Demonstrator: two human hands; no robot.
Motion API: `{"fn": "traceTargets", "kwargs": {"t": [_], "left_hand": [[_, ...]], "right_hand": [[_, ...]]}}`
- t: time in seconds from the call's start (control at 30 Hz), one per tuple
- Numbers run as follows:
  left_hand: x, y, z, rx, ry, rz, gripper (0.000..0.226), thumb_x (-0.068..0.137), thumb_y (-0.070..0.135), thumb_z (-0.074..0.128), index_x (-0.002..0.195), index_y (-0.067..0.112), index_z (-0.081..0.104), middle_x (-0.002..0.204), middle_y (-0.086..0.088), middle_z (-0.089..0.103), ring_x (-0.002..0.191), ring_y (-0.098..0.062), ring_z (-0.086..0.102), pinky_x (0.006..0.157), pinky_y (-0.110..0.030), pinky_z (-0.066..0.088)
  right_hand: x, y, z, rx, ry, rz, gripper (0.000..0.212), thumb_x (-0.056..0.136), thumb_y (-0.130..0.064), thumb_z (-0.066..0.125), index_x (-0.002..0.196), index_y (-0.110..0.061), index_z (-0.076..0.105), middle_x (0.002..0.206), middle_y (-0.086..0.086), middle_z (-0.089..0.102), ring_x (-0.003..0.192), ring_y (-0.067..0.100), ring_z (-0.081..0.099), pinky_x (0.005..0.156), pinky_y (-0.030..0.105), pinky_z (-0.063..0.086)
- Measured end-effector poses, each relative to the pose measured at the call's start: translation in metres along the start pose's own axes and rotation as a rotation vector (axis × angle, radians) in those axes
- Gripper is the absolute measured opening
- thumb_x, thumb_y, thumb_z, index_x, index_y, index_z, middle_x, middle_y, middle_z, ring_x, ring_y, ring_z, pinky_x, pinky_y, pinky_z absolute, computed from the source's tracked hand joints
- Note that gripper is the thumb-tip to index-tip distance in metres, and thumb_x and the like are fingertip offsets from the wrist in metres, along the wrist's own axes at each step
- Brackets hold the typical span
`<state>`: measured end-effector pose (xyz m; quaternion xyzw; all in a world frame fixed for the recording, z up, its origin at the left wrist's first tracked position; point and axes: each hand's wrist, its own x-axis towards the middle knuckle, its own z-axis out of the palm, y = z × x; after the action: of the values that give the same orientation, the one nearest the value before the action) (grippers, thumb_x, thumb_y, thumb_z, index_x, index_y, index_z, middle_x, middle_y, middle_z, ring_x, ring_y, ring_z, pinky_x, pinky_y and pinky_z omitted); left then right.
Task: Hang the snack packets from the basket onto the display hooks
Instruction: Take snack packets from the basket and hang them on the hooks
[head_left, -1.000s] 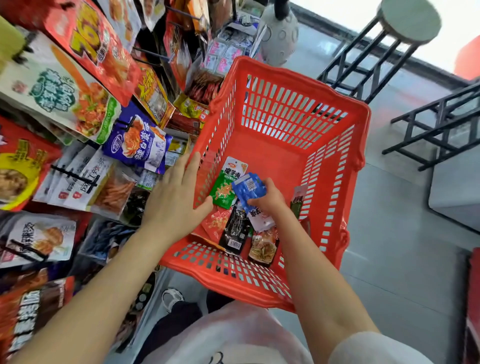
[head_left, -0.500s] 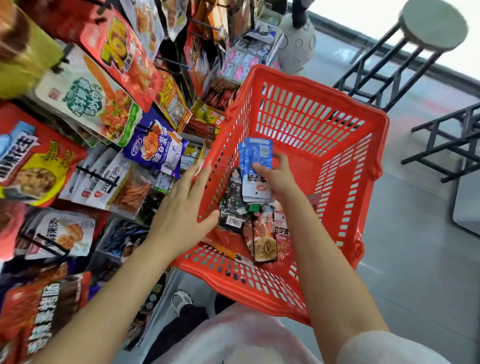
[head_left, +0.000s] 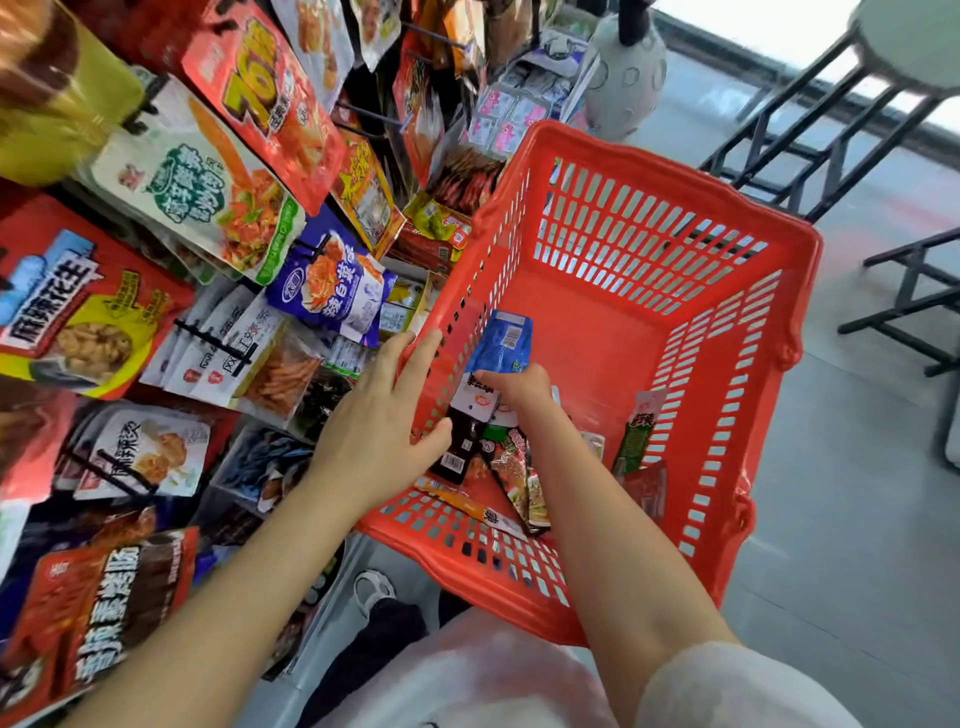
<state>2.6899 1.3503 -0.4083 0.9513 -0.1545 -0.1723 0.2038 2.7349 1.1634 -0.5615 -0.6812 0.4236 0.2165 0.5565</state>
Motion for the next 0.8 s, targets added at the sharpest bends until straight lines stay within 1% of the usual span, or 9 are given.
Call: {"fn": "traceTargets", "kwargs": {"t": [0.1, 0.2, 0.3, 0.43, 0.53, 0.6, 0.7, 0.77, 0.8], "left_hand": [[0.000, 0.000, 0.001, 0.008, 0.000, -0.002, 0.086, 0.095, 0.044, 0.056, 0.161, 0.033, 0.001, 0.165, 0.001, 0.008, 0.142, -0.026, 0.036, 0.097, -0.046, 0.050], [0.001, 0.000, 0.001, 0.012, 0.003, -0.004, 0.086, 0.095, 0.043, 0.057, 0.161, 0.033, 0.003, 0.164, 0.002, 0.010, 0.140, -0.026, 0.038, 0.096, -0.045, 0.050], [0.000, 0.001, 0.001, 0.019, 0.001, -0.011, 0.086, 0.095, 0.041, 0.058, 0.161, 0.033, 0.004, 0.164, 0.001, 0.011, 0.140, -0.027, 0.038, 0.096, -0.045, 0.049], [0.000, 0.002, -0.001, 0.009, 0.008, -0.008, 0.085, 0.095, 0.041, 0.059, 0.161, 0.032, 0.006, 0.163, 0.002, 0.013, 0.139, -0.025, 0.039, 0.094, -0.044, 0.049], [-0.001, 0.003, -0.002, 0.013, 0.007, -0.015, 0.084, 0.096, 0.041, 0.057, 0.161, 0.033, 0.004, 0.163, 0.004, 0.012, 0.140, -0.023, 0.038, 0.092, -0.041, 0.049], [-0.002, 0.005, -0.004, 0.023, -0.007, -0.020, 0.083, 0.097, 0.043, 0.056, 0.161, 0.035, 0.003, 0.163, 0.005, 0.011, 0.142, -0.022, 0.035, 0.095, -0.041, 0.048], [-0.003, 0.008, -0.009, 0.013, -0.044, -0.058, 0.080, 0.098, 0.045, 0.055, 0.161, 0.034, 0.007, 0.166, 0.003, 0.009, 0.150, -0.023, 0.020, 0.111, -0.046, 0.039], [-0.007, 0.015, -0.016, 0.007, 0.028, -0.037, 0.073, 0.097, 0.048, 0.056, 0.159, 0.027, 0.024, 0.165, -0.003, 0.015, 0.153, -0.026, 0.013, 0.121, -0.053, 0.025], [-0.008, 0.019, -0.018, -0.018, 0.096, -0.019, 0.069, 0.096, 0.049, 0.059, 0.155, 0.023, 0.035, 0.162, -0.005, 0.024, 0.150, -0.027, 0.018, 0.121, -0.053, 0.026]], "right_hand": [[-0.002, 0.005, 0.001, 0.026, 0.009, -0.054, 0.050, 0.079, -0.023, 0.085, 0.120, -0.012, 0.059, 0.111, 0.008, 0.069, 0.090, 0.024, 0.066, 0.071, 0.037, 0.054], [-0.005, 0.009, -0.001, 0.098, -0.019, -0.107, 0.051, 0.083, -0.013, 0.081, 0.128, -0.011, 0.056, 0.114, 0.007, 0.065, 0.094, 0.024, 0.063, 0.072, 0.034, 0.049], [-0.006, 0.012, -0.004, 0.169, -0.065, -0.153, 0.047, 0.085, -0.008, 0.077, 0.127, -0.014, 0.056, 0.117, 0.006, 0.066, 0.099, 0.023, 0.064, 0.074, 0.032, 0.049], [-0.010, 0.006, -0.011, 0.223, -0.134, -0.192, 0.042, 0.086, -0.007, 0.077, 0.122, -0.019, 0.057, 0.113, 0.002, 0.068, 0.100, 0.022, 0.066, 0.084, 0.039, 0.053], [-0.017, -0.003, -0.021, 0.305, -0.168, -0.199, 0.039, 0.087, -0.005, 0.074, 0.121, -0.017, 0.059, 0.112, 0.002, 0.069, 0.103, 0.026, 0.067, 0.082, 0.039, 0.054], [-0.026, -0.015, -0.033, 0.368, -0.198, -0.202, 0.039, 0.087, -0.005, 0.074, 0.122, -0.016, 0.060, 0.120, 0.007, 0.070, 0.108, 0.029, 0.068, 0.080, 0.041, 0.057], [-0.050, -0.035, -0.054, 0.436, -0.293, -0.259, 0.039, 0.089, -0.004, 0.071, 0.125, -0.014, 0.060, 0.124, 0.009, 0.070, 0.116, 0.033, 0.066, 0.093, 0.050, 0.054], [-0.069, -0.047, -0.067, 0.527, -0.355, -0.301, 0.042, 0.090, -0.005, 0.070, 0.129, -0.014, 0.059, 0.128, 0.009, 0.069, 0.120, 0.034, 0.064, 0.099, 0.053, 0.052], [-0.079, -0.052, -0.072, 0.577, -0.384, -0.323, 0.044, 0.090, -0.006, 0.070, 0.131, -0.015, 0.058, 0.130, 0.009, 0.068, 0.120, 0.034, 0.063, 0.099, 0.053, 0.052]]}}
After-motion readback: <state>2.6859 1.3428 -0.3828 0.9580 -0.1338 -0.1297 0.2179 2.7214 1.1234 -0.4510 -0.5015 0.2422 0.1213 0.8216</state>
